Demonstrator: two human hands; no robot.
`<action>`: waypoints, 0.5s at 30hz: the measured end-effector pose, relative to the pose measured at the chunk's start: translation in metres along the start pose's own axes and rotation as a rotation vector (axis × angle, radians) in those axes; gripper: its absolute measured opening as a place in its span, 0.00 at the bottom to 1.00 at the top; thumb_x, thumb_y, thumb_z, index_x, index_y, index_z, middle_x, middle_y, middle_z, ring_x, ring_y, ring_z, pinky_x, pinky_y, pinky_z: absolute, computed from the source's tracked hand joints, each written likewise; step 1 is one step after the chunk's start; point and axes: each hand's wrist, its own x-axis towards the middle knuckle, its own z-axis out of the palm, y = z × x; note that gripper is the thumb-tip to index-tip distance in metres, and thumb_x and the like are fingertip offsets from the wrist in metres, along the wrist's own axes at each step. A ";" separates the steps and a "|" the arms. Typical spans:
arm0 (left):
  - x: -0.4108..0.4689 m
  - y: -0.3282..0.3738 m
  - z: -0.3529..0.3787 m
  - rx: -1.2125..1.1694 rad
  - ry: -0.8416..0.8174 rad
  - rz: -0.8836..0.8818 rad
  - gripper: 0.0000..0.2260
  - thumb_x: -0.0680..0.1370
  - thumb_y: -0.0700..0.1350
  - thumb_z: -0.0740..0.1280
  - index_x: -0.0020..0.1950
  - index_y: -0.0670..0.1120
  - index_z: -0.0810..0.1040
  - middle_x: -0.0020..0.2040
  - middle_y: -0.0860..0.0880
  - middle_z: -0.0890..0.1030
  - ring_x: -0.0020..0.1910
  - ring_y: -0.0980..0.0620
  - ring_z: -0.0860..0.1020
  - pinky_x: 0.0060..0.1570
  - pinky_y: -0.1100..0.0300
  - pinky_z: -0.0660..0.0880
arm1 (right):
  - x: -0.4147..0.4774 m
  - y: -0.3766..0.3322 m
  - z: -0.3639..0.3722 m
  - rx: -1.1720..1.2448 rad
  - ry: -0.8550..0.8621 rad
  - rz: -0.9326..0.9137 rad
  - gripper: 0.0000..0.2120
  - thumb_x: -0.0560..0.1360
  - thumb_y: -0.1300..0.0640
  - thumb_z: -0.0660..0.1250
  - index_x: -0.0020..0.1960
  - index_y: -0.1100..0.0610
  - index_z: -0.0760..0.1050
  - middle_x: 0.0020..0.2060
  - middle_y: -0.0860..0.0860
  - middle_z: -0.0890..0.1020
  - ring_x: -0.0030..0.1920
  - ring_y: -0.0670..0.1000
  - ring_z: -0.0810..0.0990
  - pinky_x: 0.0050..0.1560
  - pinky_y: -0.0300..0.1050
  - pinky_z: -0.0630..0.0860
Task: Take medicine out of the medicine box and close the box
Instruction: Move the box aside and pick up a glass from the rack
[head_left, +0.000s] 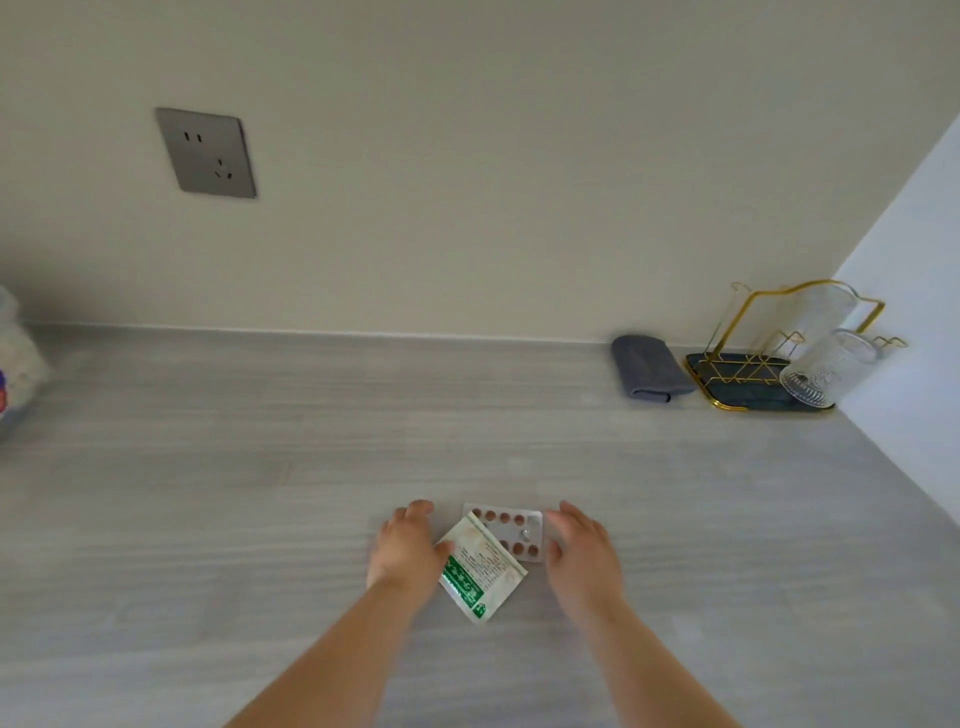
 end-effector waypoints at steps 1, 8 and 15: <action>0.002 0.001 0.001 0.050 -0.013 -0.007 0.20 0.74 0.44 0.66 0.65 0.45 0.67 0.61 0.45 0.75 0.61 0.47 0.71 0.61 0.54 0.71 | 0.007 -0.001 0.000 -0.014 -0.028 -0.039 0.20 0.77 0.59 0.56 0.68 0.52 0.64 0.72 0.49 0.63 0.71 0.50 0.59 0.70 0.44 0.59; 0.003 0.005 -0.005 0.167 -0.150 -0.040 0.03 0.74 0.46 0.65 0.40 0.51 0.73 0.44 0.50 0.77 0.48 0.50 0.75 0.45 0.62 0.72 | 0.029 -0.007 0.010 -0.131 -0.219 -0.135 0.22 0.74 0.53 0.61 0.67 0.53 0.62 0.66 0.52 0.68 0.66 0.53 0.65 0.65 0.46 0.64; 0.011 -0.021 -0.047 0.056 -0.148 0.043 0.03 0.74 0.41 0.65 0.40 0.47 0.77 0.34 0.55 0.70 0.41 0.54 0.71 0.29 0.69 0.65 | 0.019 -0.032 0.017 0.088 -0.329 0.059 0.13 0.70 0.53 0.66 0.50 0.54 0.65 0.53 0.52 0.80 0.52 0.53 0.79 0.43 0.42 0.72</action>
